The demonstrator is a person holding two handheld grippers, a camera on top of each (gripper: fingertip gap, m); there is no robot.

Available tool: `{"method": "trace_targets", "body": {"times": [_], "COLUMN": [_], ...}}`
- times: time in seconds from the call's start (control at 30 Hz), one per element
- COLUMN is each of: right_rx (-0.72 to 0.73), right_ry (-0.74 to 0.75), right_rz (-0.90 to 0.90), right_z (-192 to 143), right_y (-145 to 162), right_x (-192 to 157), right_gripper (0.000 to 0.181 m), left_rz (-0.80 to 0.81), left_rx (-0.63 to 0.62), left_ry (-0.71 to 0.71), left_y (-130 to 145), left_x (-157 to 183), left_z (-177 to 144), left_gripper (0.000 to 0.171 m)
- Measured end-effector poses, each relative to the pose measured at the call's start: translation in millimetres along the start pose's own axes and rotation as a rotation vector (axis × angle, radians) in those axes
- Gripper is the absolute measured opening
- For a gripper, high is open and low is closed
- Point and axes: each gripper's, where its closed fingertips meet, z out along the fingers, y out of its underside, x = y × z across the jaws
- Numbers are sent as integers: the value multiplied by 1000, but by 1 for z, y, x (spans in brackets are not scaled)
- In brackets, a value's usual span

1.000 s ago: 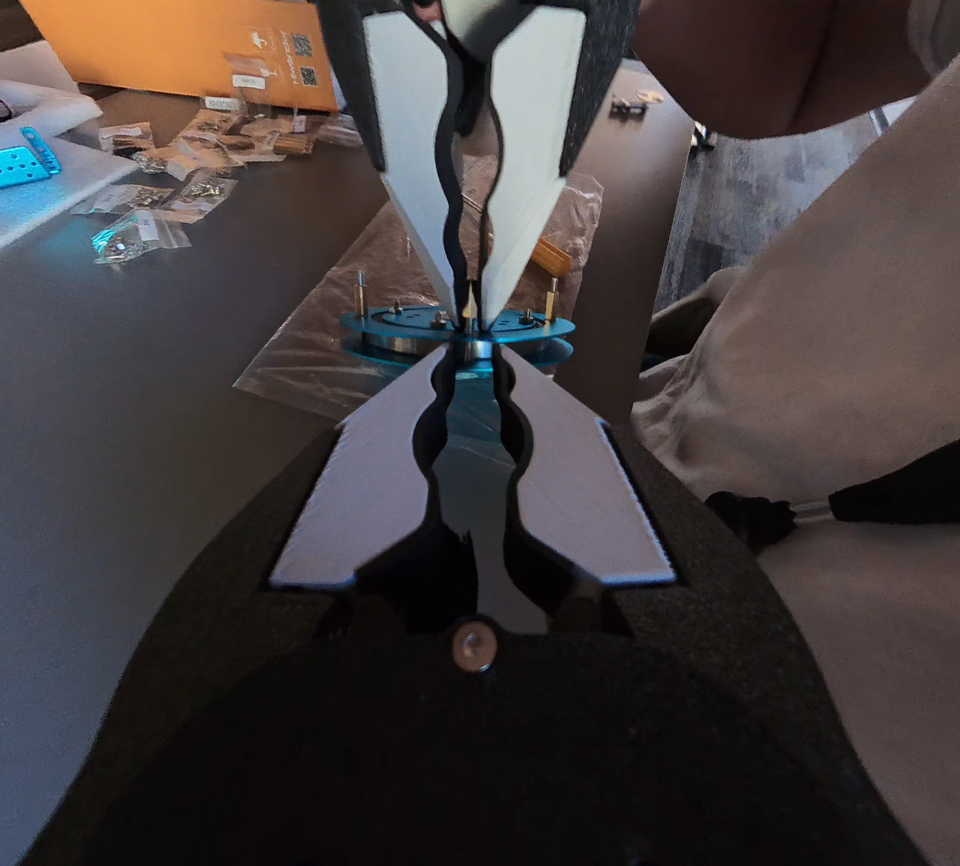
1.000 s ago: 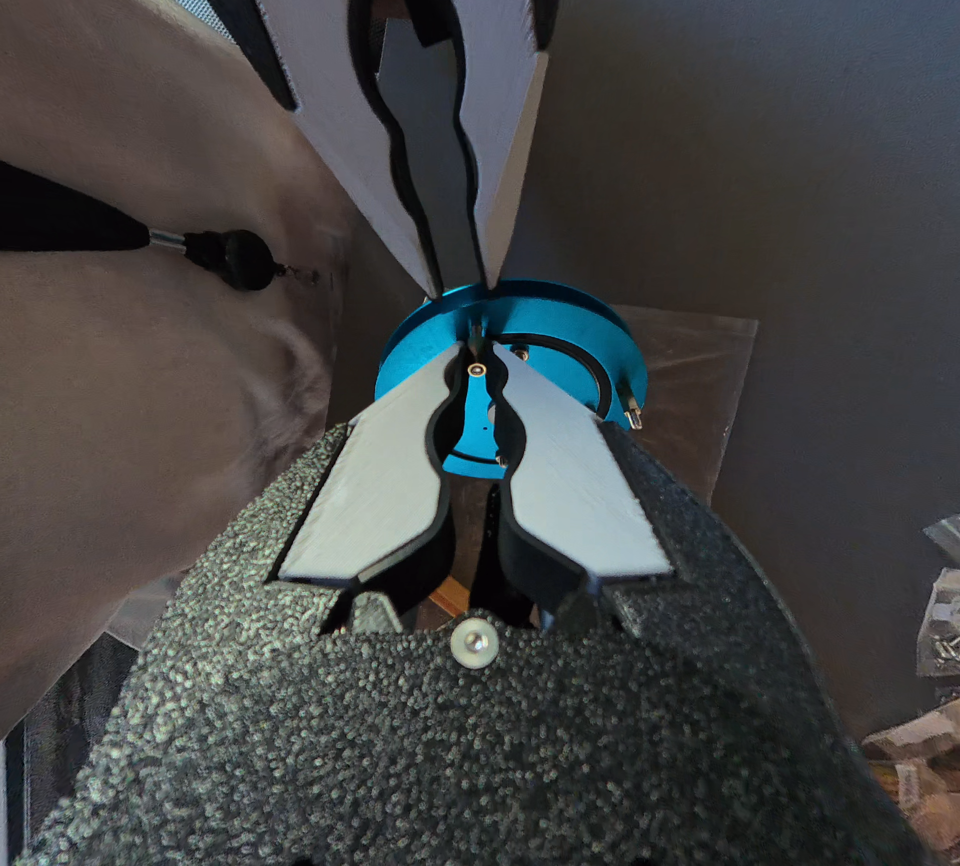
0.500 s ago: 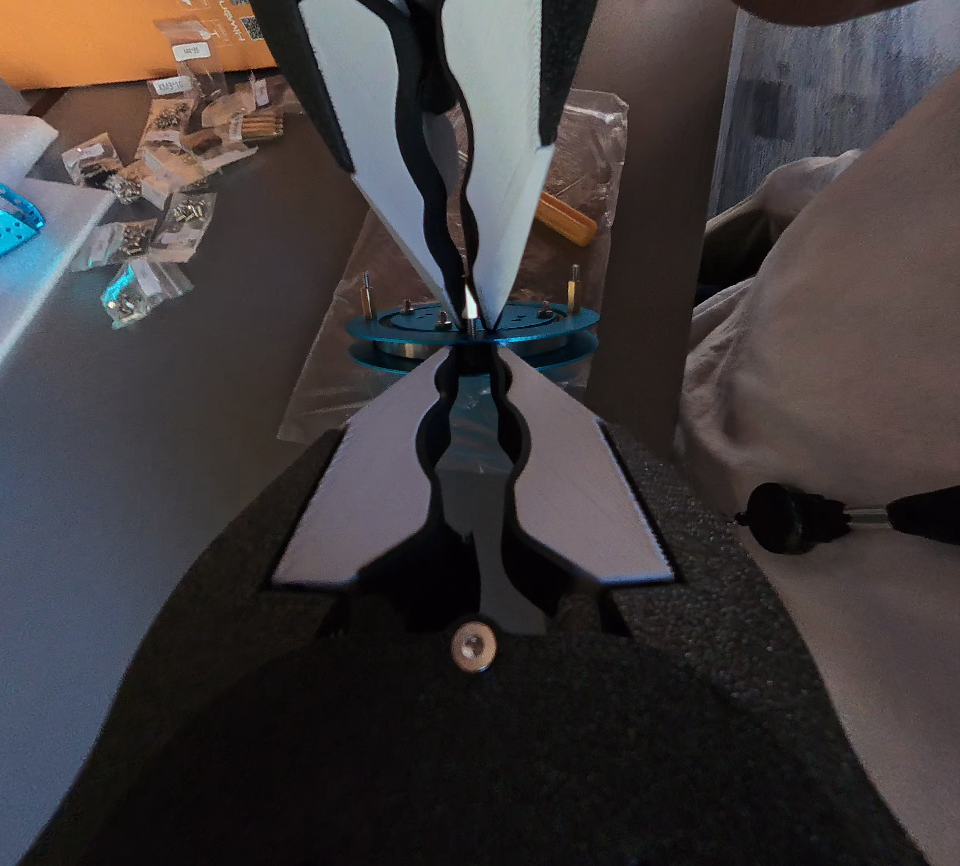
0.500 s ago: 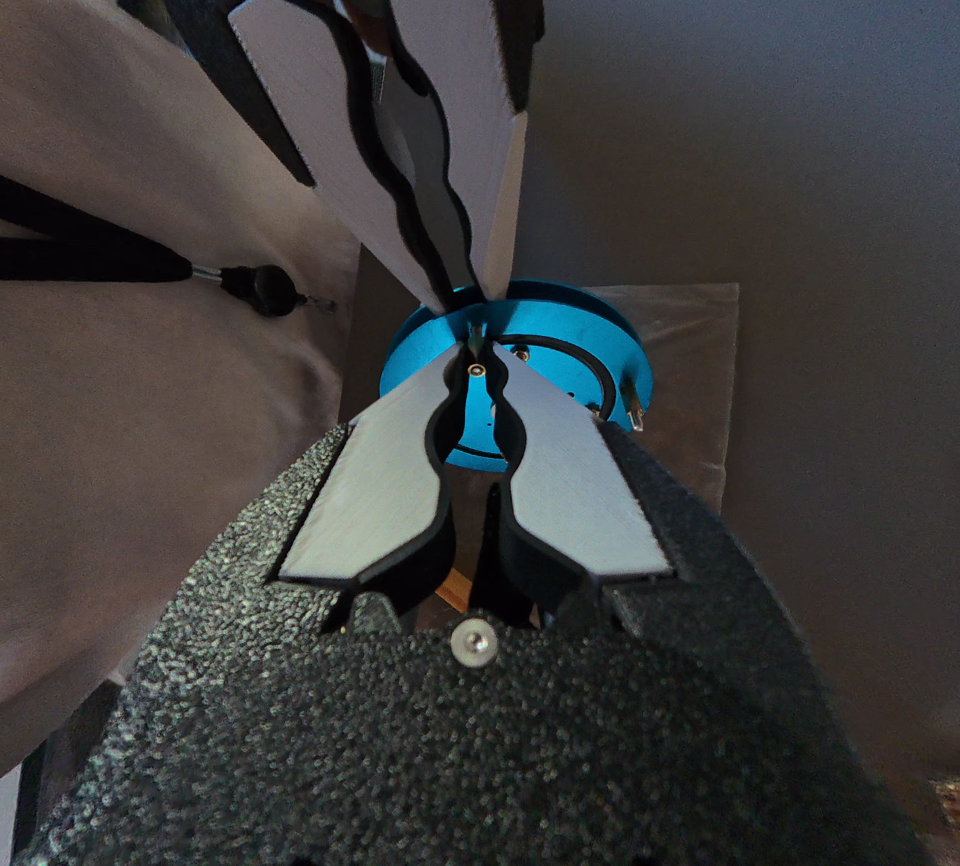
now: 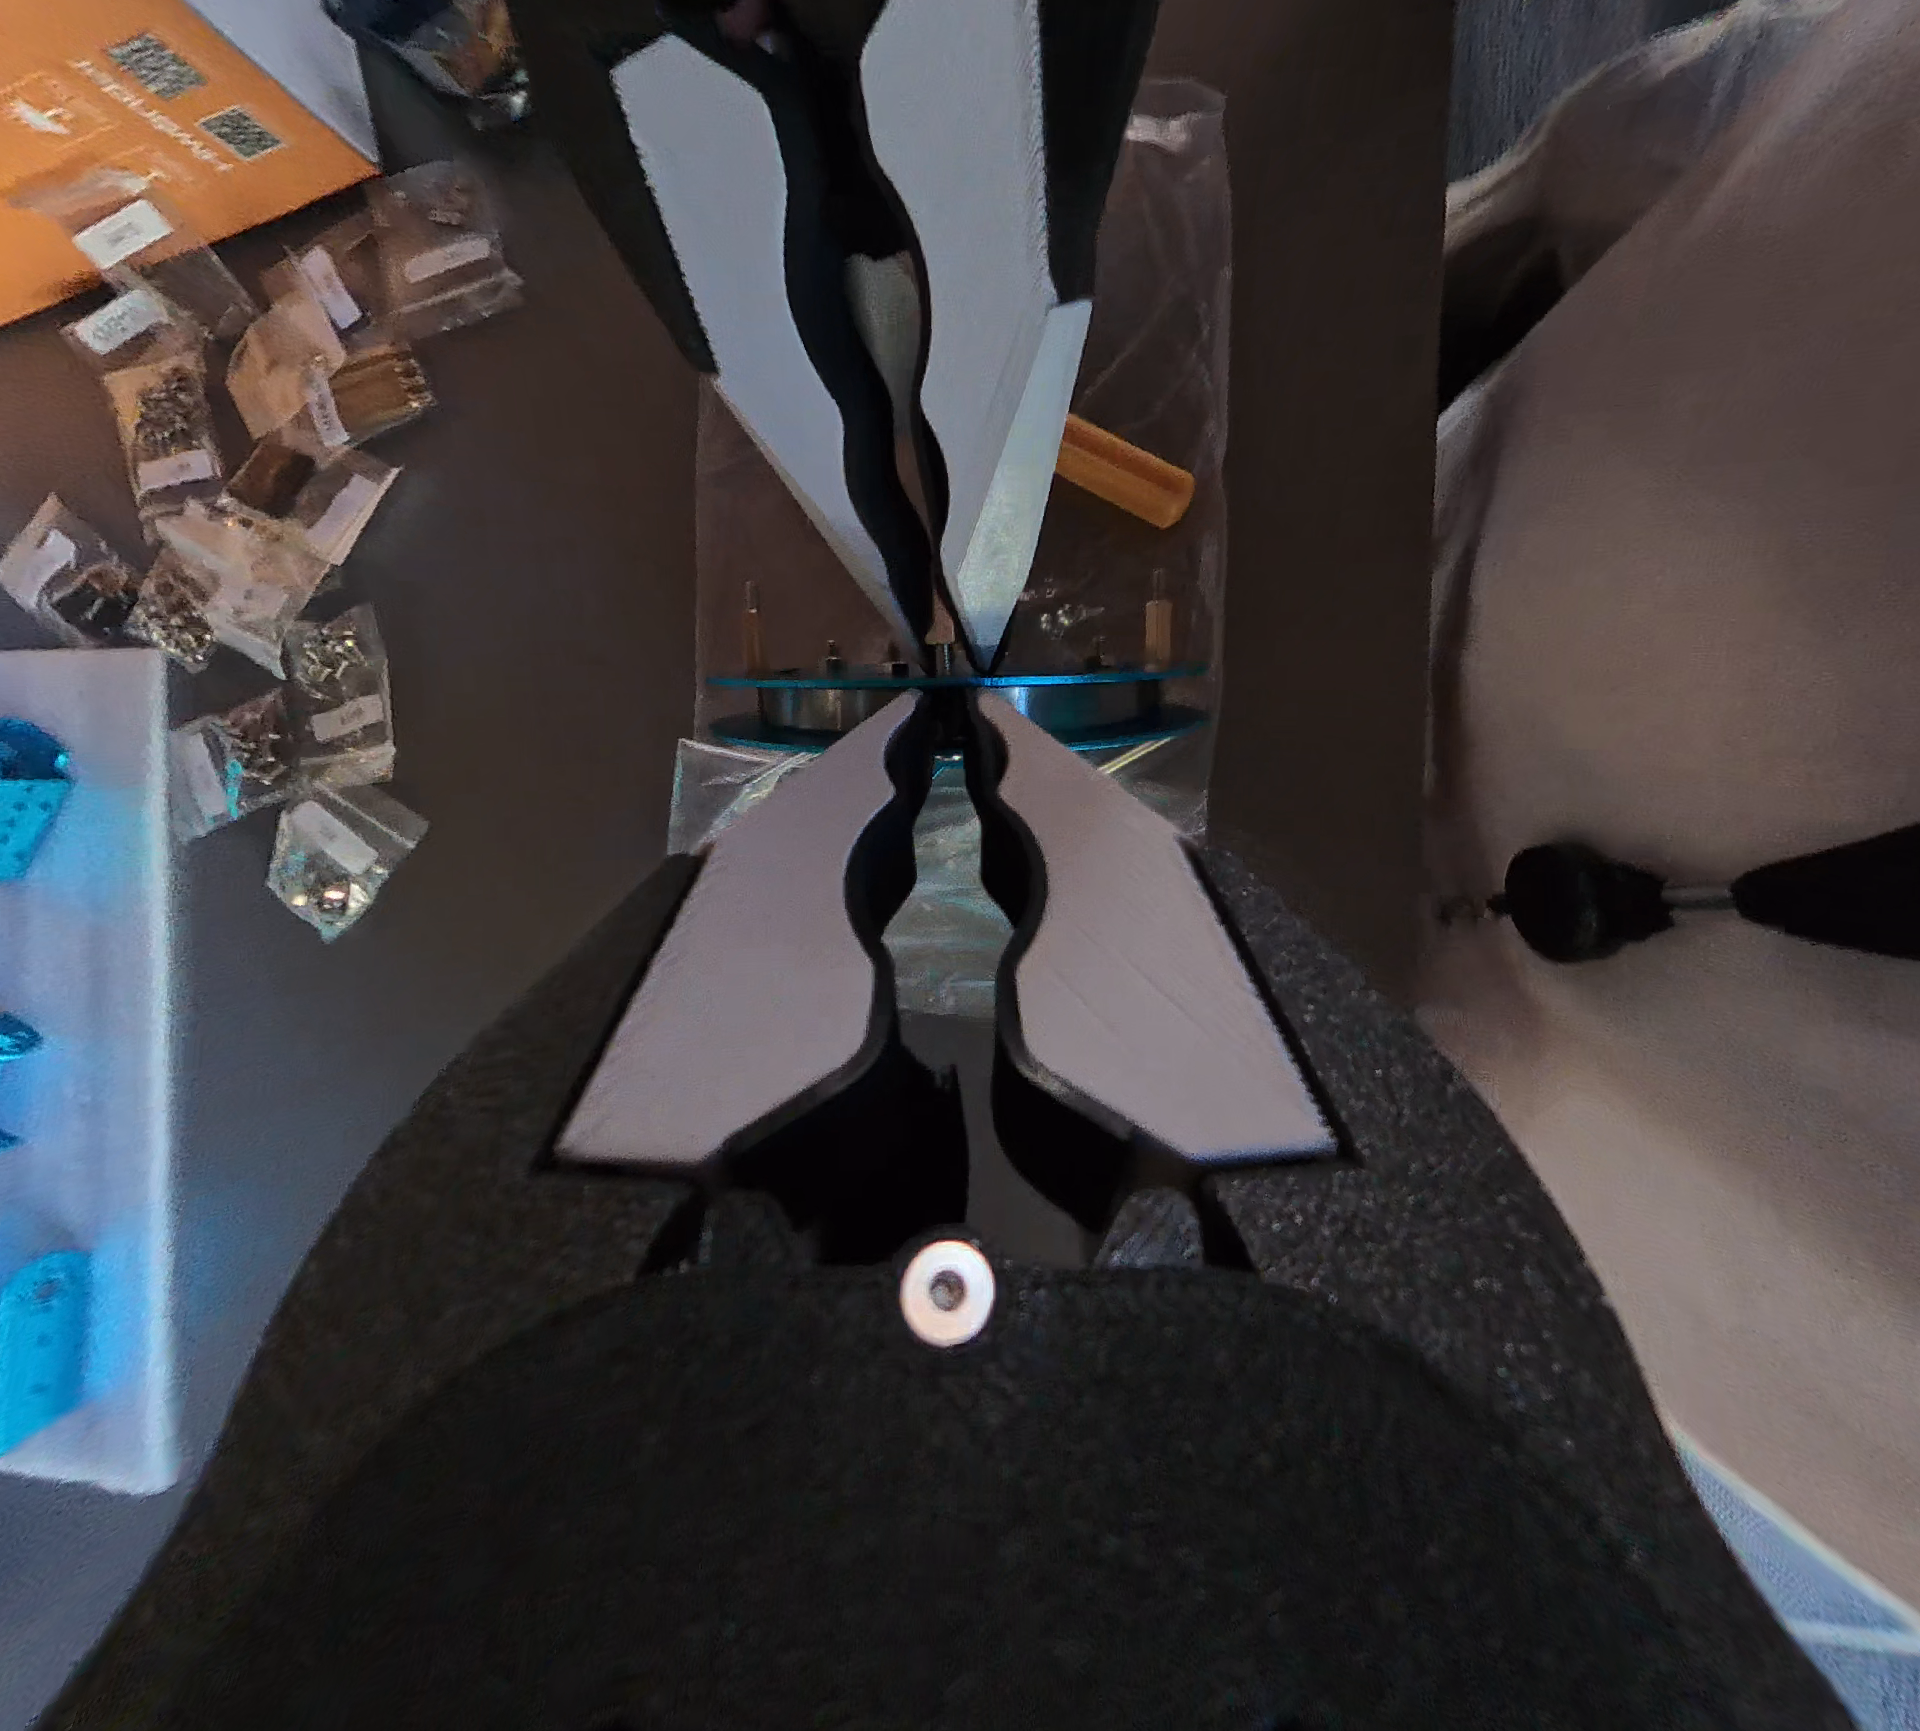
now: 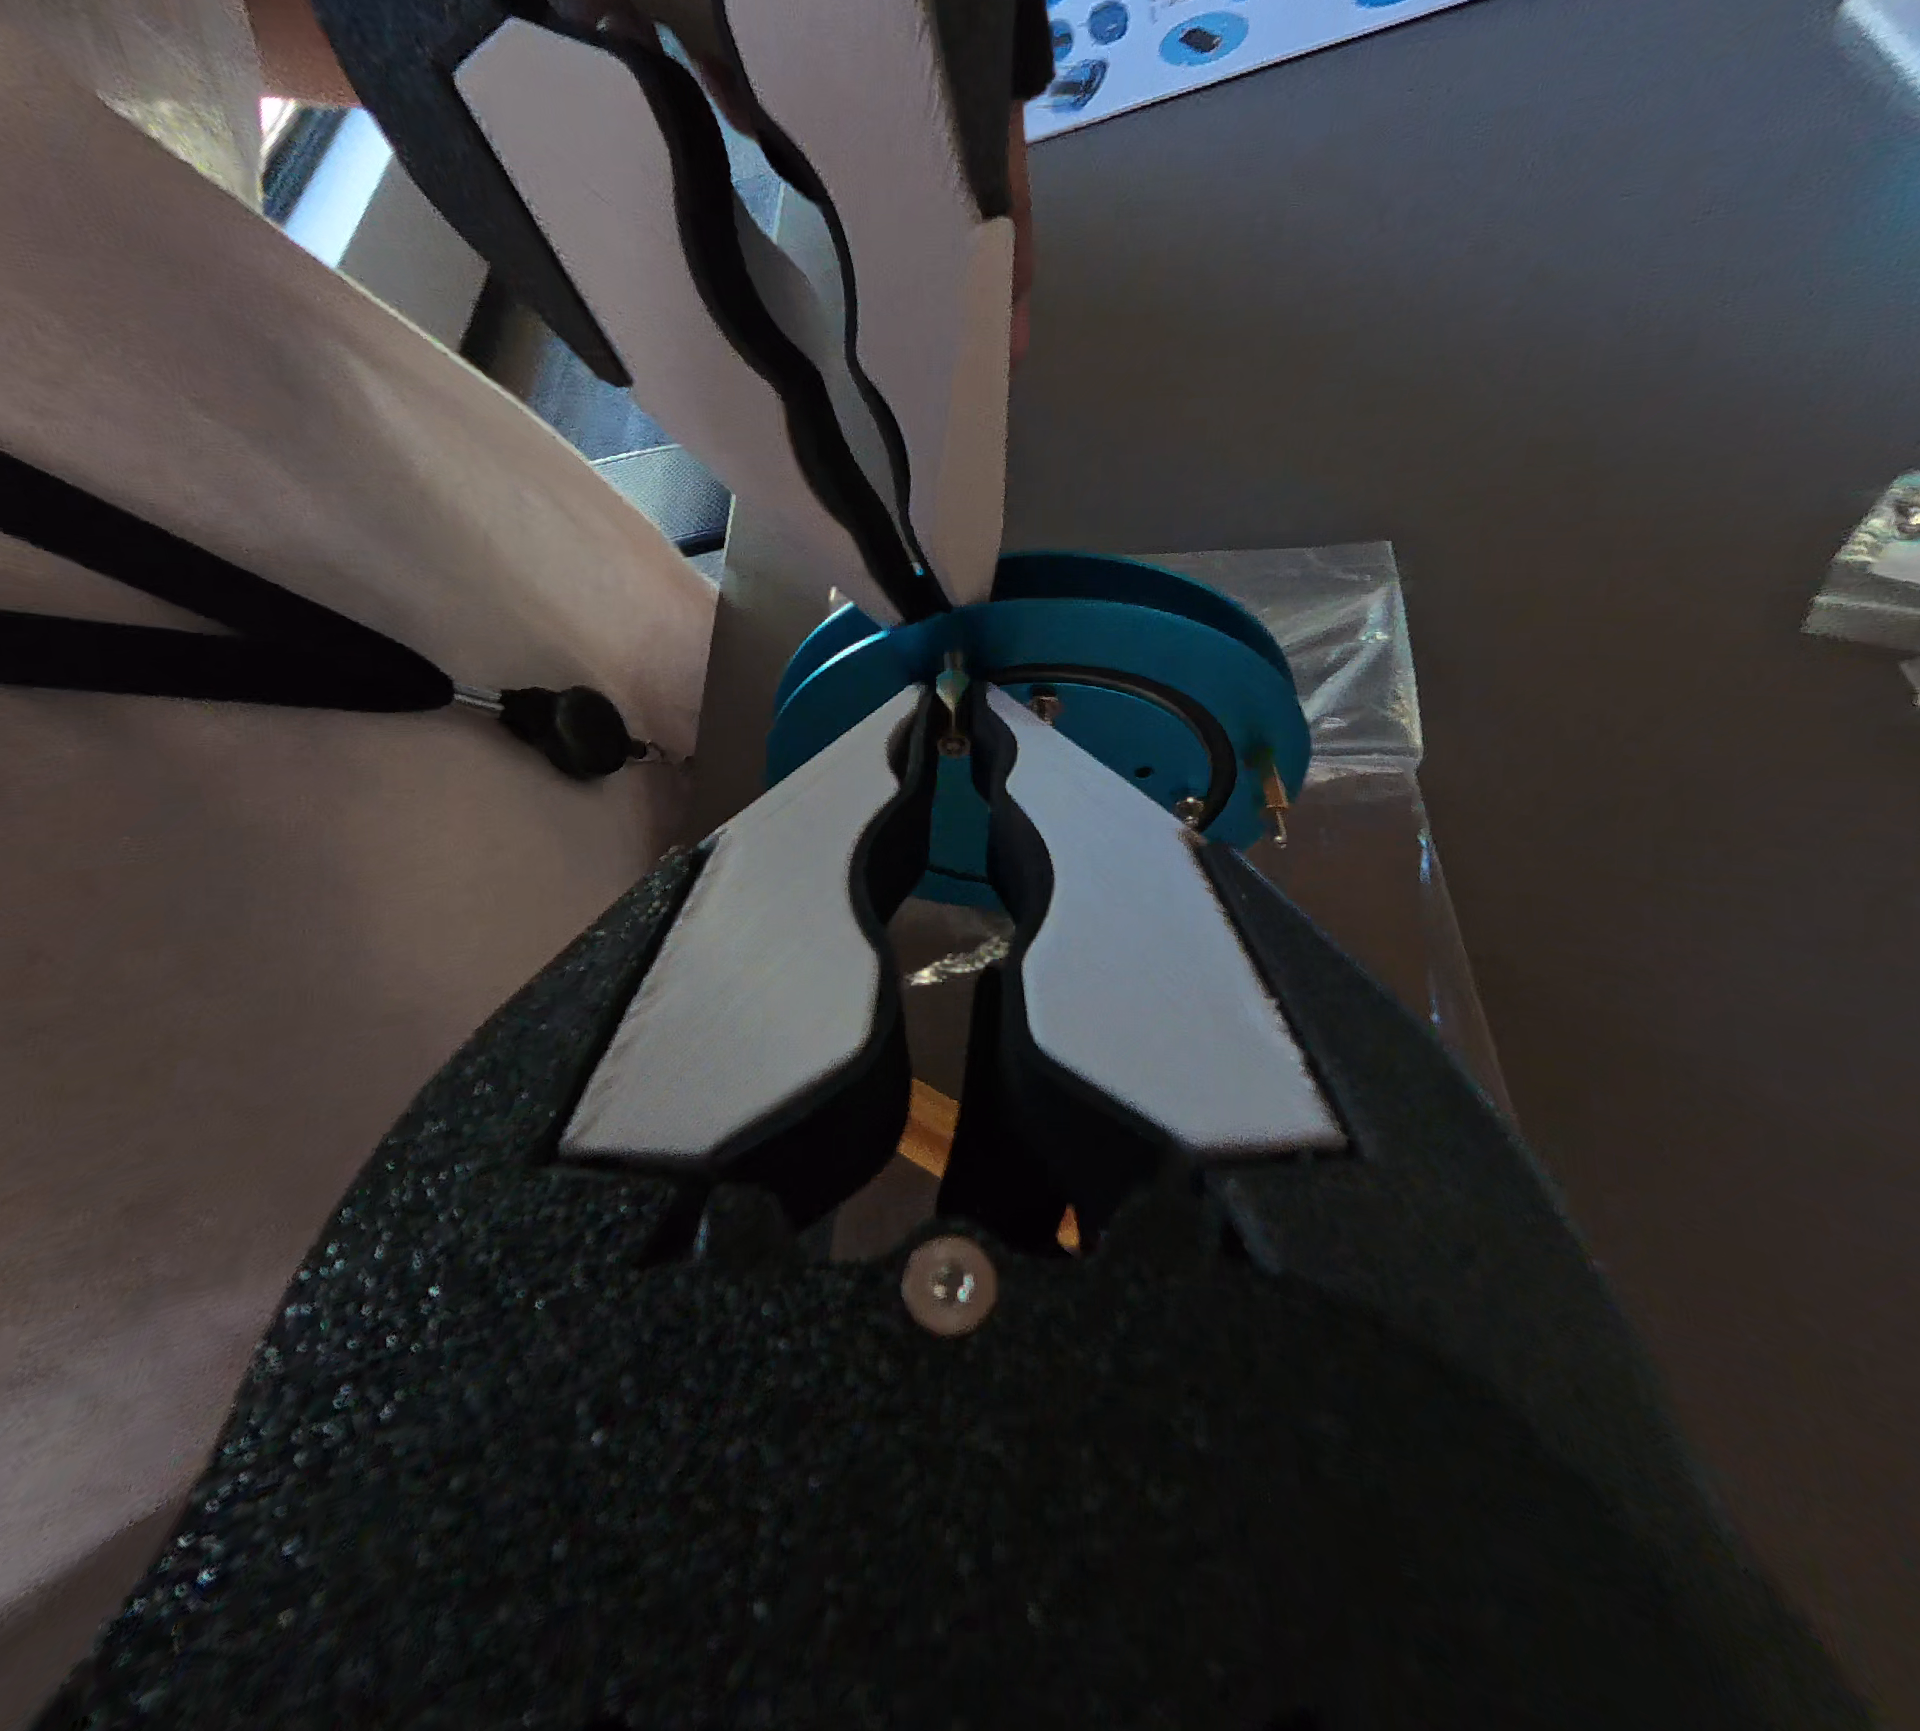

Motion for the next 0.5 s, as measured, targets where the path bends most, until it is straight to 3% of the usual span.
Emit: {"method": "trace_targets", "body": {"times": [0.17,0.4,0.5], "right_rx": [33,101,136], "right_ry": [66,258,272], "right_rz": [-22,-149,-203], "right_z": [-8,-28,-33], "right_y": [4,6,1], "right_x": [5,13,5], "right_gripper": [3,9,10], "left_rz": [58,61,47], "left_rx": [-121,-143,-141], "left_ry": [42,52,57], "left_y": [-7,-13,-13], "left_x": [-4,-8,-9], "left_z": [6,11,11], "left_gripper": [4,3,3]}}
